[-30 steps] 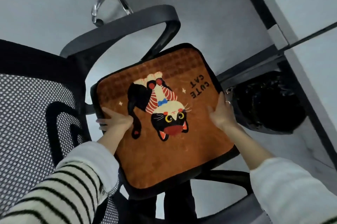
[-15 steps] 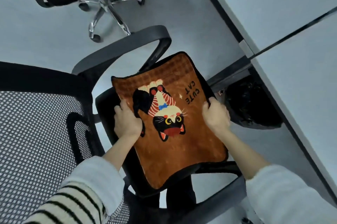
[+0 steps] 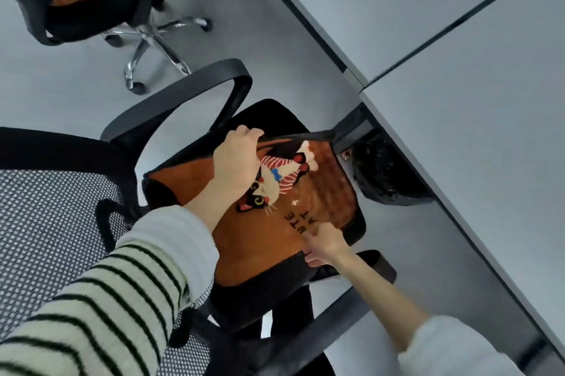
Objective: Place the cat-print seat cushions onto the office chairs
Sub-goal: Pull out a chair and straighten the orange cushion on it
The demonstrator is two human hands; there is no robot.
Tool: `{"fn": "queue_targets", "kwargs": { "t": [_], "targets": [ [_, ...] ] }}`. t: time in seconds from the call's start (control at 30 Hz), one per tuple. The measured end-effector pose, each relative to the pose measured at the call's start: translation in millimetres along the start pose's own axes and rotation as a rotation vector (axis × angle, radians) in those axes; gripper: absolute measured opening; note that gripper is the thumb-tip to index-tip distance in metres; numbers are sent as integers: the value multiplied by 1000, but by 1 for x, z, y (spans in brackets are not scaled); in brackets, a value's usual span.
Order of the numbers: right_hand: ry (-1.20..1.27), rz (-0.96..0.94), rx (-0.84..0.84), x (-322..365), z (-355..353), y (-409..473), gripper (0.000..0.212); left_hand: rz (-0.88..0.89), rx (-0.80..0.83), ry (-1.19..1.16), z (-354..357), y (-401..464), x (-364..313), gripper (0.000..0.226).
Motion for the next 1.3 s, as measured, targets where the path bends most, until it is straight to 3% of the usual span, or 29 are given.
{"fn": "queue_targets", "kwargs": {
  "t": [0.13, 0.4, 0.47, 0.57, 0.7, 0.9, 1.03, 1.3],
  "targets": [
    [-236, -135, -100, 4, -31, 18, 28, -113, -21, -91, 28, -14, 40, 63],
    [-472, -256, -397, 39, -82, 106, 46, -1012, 306, -298, 131, -89, 184, 81],
    [-520, -272, -392, 41, -82, 127, 57, -1123, 346, -343, 149, -98, 191, 86],
    [-614, -243, -294, 32, -77, 155, 63, -1145, 326, -306, 160, -96, 192, 84],
    [-632, -281, -432, 32, -91, 157, 46, -1125, 284, -269, 154, -109, 199, 71],
    [-595, -290, -309, 19, -70, 128, 53, -1378, 418, -267, 157, -163, 195, 80],
    [-553, -307, -338, 26, -74, 131, 52, -1437, 442, -323, 162, -159, 202, 83],
    [-326, -349, -364, 53, -80, 160, 45, -1399, 298, -395, 163, -123, 214, 80]
  ]
}}
Point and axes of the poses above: each hand's wrist, its own y-axis towards the middle knuckle, its own z-axis out of the palm, x = y × z, the point moved 8 cm from there along y, towards the middle knuckle, and after that the axes turned 13 degrees about -z, right-handed, at the moved point
